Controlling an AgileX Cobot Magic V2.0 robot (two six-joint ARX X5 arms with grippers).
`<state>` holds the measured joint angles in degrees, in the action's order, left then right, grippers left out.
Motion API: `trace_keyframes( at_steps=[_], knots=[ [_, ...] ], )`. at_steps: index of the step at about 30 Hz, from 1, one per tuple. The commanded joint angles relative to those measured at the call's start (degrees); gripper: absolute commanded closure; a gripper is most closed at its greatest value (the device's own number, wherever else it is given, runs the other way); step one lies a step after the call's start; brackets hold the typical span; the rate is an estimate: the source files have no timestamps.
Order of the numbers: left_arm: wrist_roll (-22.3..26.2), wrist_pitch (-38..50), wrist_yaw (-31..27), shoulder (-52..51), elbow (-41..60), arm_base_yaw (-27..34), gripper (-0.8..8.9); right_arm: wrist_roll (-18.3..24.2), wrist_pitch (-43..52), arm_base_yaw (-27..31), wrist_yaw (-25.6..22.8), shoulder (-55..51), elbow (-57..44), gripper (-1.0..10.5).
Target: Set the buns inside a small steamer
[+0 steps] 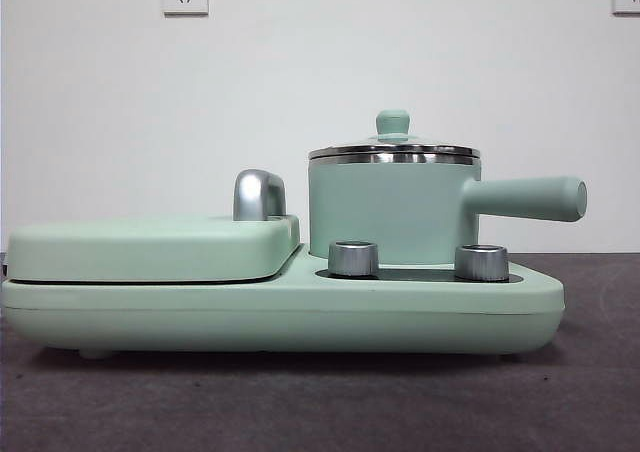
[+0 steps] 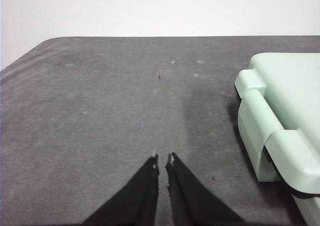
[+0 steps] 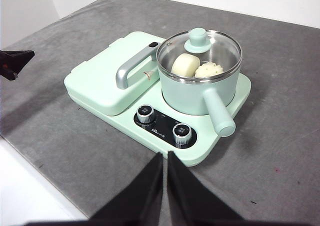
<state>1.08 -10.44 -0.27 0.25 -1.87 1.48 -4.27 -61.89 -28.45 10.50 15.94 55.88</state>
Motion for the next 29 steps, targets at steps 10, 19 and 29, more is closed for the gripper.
trace_keyframes(
  at_steps=[10, 19, 29],
  knots=[
    [0.9, -0.4, 0.0, -0.1, 1.1, 0.0, 7.81, 0.5, 3.0, 8.1, -0.2, -0.2, -1.1, 9.4],
    [0.9, -0.4, 0.0, -0.1, 1.1, 0.0, 7.81, 0.5, 40.3, 22.1, -3.0, -7.8, -27.2, 9.4],
    [0.9, -0.4, 0.0, -0.1, 1.1, 0.0, 7.81, 0.7, 52.8, 29.8, -4.6, -12.6, -46.6, 9.4]
  ],
)
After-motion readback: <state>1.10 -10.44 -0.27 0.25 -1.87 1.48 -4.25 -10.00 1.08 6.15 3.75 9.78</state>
